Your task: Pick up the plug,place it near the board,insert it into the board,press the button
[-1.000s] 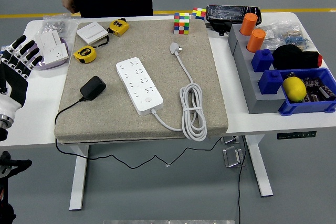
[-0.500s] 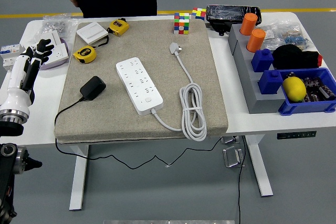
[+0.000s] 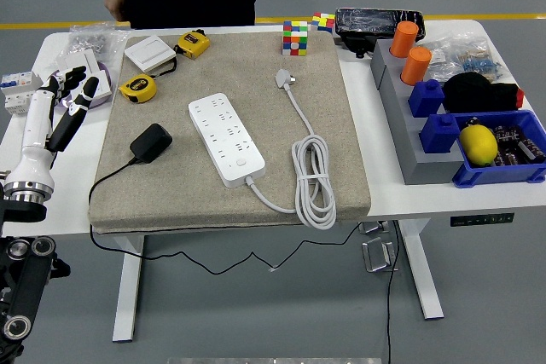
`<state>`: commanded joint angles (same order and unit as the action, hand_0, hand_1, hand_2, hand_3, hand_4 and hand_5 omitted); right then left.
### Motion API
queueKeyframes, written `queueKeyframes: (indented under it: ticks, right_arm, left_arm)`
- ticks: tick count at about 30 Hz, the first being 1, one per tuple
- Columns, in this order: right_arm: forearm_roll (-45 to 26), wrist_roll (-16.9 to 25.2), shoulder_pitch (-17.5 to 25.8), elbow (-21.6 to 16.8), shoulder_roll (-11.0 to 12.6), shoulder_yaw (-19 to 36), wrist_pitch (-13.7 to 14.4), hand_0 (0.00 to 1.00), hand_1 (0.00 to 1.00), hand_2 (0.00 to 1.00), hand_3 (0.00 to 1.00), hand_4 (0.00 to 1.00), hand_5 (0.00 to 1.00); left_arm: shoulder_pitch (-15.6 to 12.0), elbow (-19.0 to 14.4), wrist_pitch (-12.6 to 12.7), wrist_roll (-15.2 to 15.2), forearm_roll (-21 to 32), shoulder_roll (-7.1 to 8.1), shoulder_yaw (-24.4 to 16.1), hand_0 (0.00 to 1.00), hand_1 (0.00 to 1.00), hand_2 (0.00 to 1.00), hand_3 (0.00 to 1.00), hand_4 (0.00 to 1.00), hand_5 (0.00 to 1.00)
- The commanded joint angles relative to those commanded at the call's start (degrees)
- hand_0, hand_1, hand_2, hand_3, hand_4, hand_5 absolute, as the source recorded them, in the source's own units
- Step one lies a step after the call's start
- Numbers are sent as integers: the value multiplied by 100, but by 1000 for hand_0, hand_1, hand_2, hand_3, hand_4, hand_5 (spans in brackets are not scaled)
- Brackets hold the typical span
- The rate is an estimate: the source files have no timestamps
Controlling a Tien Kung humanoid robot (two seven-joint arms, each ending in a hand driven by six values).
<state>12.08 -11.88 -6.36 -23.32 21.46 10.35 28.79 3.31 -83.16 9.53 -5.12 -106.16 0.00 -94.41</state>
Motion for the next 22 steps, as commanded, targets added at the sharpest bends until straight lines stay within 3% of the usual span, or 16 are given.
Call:
queueKeyframes:
  ticks: [1,2,7,8,13,14,17,22]
  right_arm:
    - [-65,-16,-4,7,8,51,-82,816,773,748,763,998,998]
    - [-136,-30,-6,18,15,94,-166,601,550,541,468,940,675]
    - [-415,-230,-7,77,68,225,-837,601,550,541,468,940,675]
    - [-429,-324,-11,87,89,209,-1036,330,290,334,244,916,480]
    - [-785,-1028,-43,138,239,257,-2222,330,290,334,244,916,480]
    - [-821,-1138,-48,140,258,271,-2445,251,238,287,195,898,392]
    - [-975,-1548,-78,130,391,314,-3190,251,238,287,195,898,392]
    - [-1255,-1836,-109,137,530,352,-4191,251,238,287,195,898,392]
  left_arm:
    - [3,6,-2,4,-7,0,-6,833,834,789,768,998,998]
    - [8,12,-3,7,-8,0,-8,832,830,784,754,998,998]
    - [23,22,-14,23,-34,0,26,832,830,784,754,998,998]
    - [27,24,-16,28,-36,0,27,832,828,784,752,998,998]
    - [39,36,-15,40,-59,0,28,832,828,784,752,998,998]
    - [39,38,-15,40,-62,0,26,832,826,783,756,998,998]
    - [42,41,-9,40,-64,0,11,832,826,783,756,998,998]
    - [69,34,-7,40,-62,0,0,832,826,783,756,998,998]
